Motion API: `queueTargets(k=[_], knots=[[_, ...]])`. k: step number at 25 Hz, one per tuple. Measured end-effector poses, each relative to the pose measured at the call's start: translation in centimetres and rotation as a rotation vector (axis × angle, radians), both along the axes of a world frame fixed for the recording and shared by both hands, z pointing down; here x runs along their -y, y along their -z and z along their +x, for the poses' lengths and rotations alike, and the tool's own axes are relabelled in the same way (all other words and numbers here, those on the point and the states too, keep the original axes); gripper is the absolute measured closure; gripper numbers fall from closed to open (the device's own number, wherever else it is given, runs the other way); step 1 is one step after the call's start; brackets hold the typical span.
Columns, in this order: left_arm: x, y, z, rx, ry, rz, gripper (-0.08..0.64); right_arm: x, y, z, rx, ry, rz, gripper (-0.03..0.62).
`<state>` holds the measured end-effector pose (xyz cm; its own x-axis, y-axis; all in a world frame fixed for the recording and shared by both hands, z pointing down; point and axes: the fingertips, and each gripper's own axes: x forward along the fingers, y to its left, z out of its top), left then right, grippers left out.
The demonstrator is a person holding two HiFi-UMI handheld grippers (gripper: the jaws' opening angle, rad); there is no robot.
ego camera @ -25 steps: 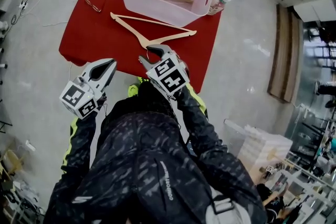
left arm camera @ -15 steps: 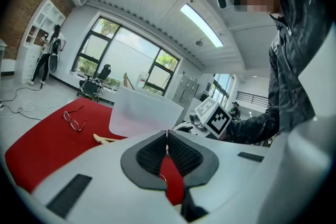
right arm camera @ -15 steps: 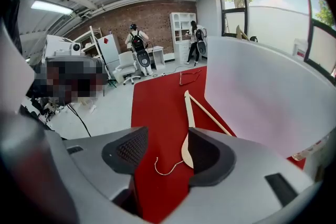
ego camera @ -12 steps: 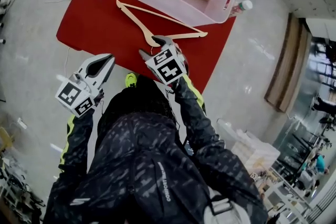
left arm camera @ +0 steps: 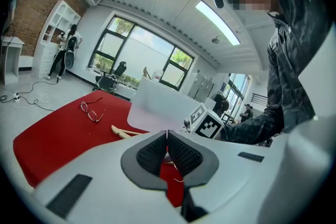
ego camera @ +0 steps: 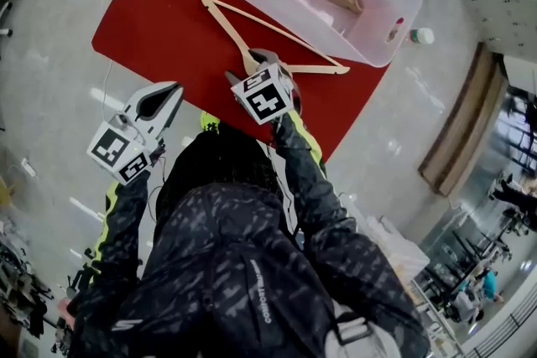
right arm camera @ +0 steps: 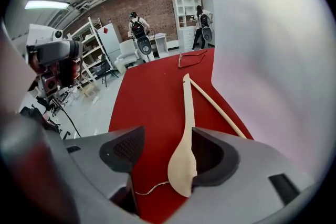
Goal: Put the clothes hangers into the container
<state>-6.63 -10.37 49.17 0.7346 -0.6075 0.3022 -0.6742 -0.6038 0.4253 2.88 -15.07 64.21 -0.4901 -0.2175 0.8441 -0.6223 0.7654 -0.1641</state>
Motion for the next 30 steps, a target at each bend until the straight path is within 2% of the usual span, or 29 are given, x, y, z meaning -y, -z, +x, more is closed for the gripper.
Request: queueTargets(k=[5, 13, 21, 30], knots=[[0.9, -0.8, -0.3, 0.008, 0.027, -0.017, 0.548, 1.2, -1.4, 0.1, -0.015, -0.036, -0.043, 0.325], [0.4, -2.2, -1.6, -0.003, 0.073, -0.057, 0.548, 2.5, -3.7, -0.2, -0.078, -0.035, -0.060, 0.325], [0.4, -2.4, -2.9, -0.010, 0.108, -0.054, 0.548, 3.3, -4.8, -0.6, -0.135, -0.035, -0.005, 0.327], [0.2, -1.5, -2.5, -0.005, 0.095, -0.034, 0.548, 3.1, -4.9, -0.1, -0.146, -0.048, -0.019, 0.337]])
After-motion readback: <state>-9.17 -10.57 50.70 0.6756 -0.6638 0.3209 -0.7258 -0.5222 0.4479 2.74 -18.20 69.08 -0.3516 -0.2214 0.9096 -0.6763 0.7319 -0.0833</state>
